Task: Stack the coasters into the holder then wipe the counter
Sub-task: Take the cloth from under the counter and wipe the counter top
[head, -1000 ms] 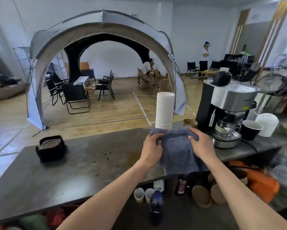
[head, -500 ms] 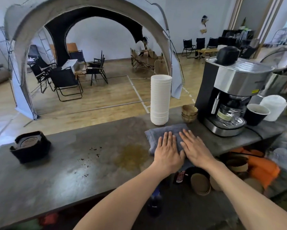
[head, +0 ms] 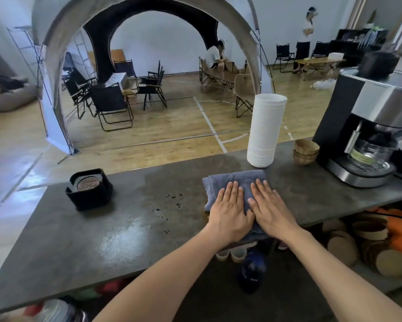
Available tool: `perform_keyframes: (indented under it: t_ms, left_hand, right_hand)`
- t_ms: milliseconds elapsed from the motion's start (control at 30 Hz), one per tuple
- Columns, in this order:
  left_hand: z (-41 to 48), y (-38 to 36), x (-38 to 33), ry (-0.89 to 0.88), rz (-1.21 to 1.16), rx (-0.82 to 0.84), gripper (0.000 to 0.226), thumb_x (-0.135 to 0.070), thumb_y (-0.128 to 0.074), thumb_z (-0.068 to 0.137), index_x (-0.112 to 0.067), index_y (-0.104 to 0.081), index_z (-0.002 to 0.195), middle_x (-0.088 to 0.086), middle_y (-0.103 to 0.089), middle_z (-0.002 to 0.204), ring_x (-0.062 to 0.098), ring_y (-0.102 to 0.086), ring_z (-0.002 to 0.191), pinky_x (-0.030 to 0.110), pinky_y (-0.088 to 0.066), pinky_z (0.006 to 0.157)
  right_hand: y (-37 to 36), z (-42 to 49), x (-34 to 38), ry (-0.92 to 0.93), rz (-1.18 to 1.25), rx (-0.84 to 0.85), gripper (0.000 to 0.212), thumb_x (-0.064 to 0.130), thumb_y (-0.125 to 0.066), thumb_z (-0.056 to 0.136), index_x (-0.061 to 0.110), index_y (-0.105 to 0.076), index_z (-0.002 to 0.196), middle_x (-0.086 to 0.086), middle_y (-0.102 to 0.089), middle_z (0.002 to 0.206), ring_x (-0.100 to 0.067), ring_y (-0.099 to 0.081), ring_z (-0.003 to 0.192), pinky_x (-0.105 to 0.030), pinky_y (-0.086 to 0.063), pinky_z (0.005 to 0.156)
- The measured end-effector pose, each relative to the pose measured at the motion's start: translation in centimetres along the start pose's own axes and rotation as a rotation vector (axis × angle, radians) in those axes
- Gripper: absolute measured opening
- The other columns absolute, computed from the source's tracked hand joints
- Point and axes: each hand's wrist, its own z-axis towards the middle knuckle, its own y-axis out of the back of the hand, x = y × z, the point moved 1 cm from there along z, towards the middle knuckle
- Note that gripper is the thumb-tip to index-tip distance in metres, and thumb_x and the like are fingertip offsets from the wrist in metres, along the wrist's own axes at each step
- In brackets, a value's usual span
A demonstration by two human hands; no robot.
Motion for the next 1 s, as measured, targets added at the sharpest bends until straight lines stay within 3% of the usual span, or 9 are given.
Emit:
perform_keyframes:
  t_ms: [400,600,767,867,933,1000]
  left_hand:
    - [-8.4,2.2,13.0,0.154,0.029,-0.024,0.078,-0.051,-0.004,0.092,-0.007,0.000,0.156,0.011,0.007,0.165,0.020,0.009,0.152,0.039,0.003,0.124]
    - [-13.6,3.7,17.2,0.253,0.020,-0.027,0.091,-0.056,0.007,0.079,-0.008,0.001,0.156,0.010,0.008,0.165,0.019,0.011,0.152,0.037,0.007,0.124]
    - [-18.3,4.7,19.5,0.280,0.028,-0.014,0.075,-0.052,-0.010,0.095,-0.010,0.001,0.156,0.008,0.007,0.166,0.017,0.009,0.152,0.034,0.006,0.124]
    - [-20.9,5.6,19.7,0.229,0.045,-0.024,0.071,-0.049,-0.025,0.099,-0.012,-0.006,0.157,0.007,-0.001,0.166,0.016,0.002,0.153,0.033,0.003,0.124]
    - [-22.3,6.6,19.9,0.180,0.049,-0.068,0.074,-0.057,-0.033,0.093,-0.017,-0.023,0.155,0.003,-0.019,0.164,0.016,-0.013,0.151,0.033,-0.005,0.124]
    - [-22.9,7.7,20.8,0.116,0.063,-0.114,0.074,-0.069,-0.040,0.085,-0.025,-0.042,0.145,-0.003,-0.034,0.156,0.013,-0.025,0.145,0.036,-0.011,0.123]
  right_hand:
    - [-3.2,1.3,15.4,0.165,-0.006,0.038,0.058,0.039,-0.015,0.105,0.013,-0.001,0.156,-0.006,0.006,0.165,-0.018,0.010,0.151,-0.035,0.004,0.121]
    - [-5.0,1.0,21.5,0.263,-0.010,0.056,0.059,0.040,-0.014,0.105,0.013,-0.003,0.156,-0.006,0.003,0.165,-0.019,0.009,0.152,-0.036,0.003,0.122]
    - [-6.0,-1.0,25.4,0.351,-0.002,0.034,0.091,0.058,0.014,0.079,0.017,-0.009,0.156,-0.005,-0.005,0.165,-0.020,0.004,0.152,-0.038,0.001,0.121]
    - [-5.6,-3.2,26.1,0.383,-0.005,-0.029,0.092,0.070,0.009,0.085,0.020,-0.026,0.153,-0.004,-0.023,0.163,-0.021,-0.011,0.151,-0.040,-0.004,0.122]
    - [-5.1,-4.4,26.0,0.419,-0.062,-0.131,0.083,0.071,-0.009,0.089,0.021,-0.047,0.143,-0.004,-0.044,0.152,-0.022,-0.031,0.144,-0.043,-0.014,0.121]
    - [-4.6,-4.8,25.8,0.469,-0.056,-0.179,0.075,0.071,-0.026,0.088,0.021,-0.056,0.135,-0.004,-0.049,0.146,-0.022,-0.034,0.142,-0.043,-0.015,0.121]
